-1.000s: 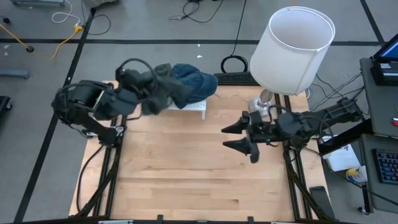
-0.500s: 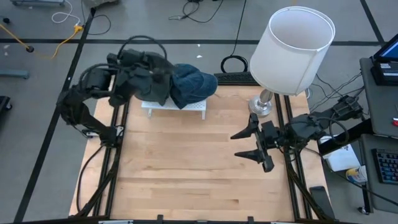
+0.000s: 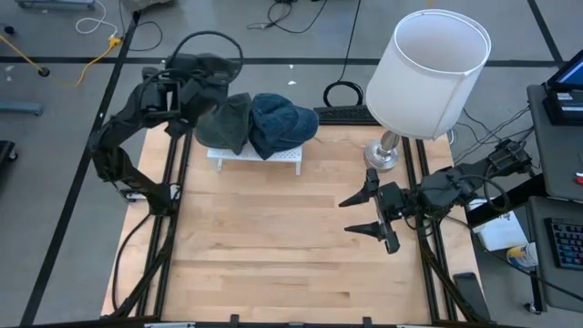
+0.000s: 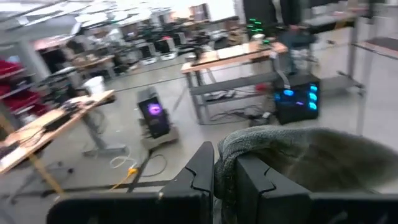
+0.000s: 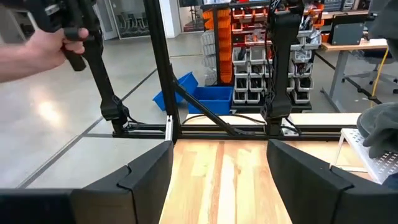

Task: Pick & Place hat
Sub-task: Stack the gray cap on the gray cap on the shelf

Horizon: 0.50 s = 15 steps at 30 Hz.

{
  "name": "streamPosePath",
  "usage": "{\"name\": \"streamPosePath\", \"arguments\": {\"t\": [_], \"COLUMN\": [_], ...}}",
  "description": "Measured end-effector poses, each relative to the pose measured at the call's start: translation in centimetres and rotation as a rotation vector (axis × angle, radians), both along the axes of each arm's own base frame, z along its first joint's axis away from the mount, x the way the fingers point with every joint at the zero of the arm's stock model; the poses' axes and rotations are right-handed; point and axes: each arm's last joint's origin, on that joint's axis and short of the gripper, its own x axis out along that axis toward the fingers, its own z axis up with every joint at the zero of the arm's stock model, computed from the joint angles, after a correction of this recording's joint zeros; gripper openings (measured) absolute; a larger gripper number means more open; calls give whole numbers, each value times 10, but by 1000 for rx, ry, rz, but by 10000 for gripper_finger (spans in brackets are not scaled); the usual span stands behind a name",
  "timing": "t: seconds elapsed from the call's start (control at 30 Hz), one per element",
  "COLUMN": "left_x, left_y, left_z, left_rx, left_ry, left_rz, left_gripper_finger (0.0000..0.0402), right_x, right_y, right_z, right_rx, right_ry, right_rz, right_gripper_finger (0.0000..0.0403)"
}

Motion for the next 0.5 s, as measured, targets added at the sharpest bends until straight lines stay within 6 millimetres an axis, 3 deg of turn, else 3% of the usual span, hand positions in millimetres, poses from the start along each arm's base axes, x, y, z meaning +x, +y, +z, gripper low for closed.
{"name": "streamPosePath", "arguments": {"t": [0.2, 0.4, 0.5], "left_x": [-8, -2, 2], "left_y": [17, 39, 44], "left_z": [-7, -29, -33], "left_rx": [-59, -236, -244], "left_ry": [-199, -228, -239], "left_rz": [62, 104, 124], "left_gripper_finger": [25, 25, 25], "right_x": [0, 0, 0], "right_y": [0, 0, 0], "right_z": [0, 0, 0], "right_rx": [1, 1, -1], "right_ry": [-2, -2, 2], "right_rz": [0, 0, 0], "right_gripper_finger": [253, 253, 254]}}
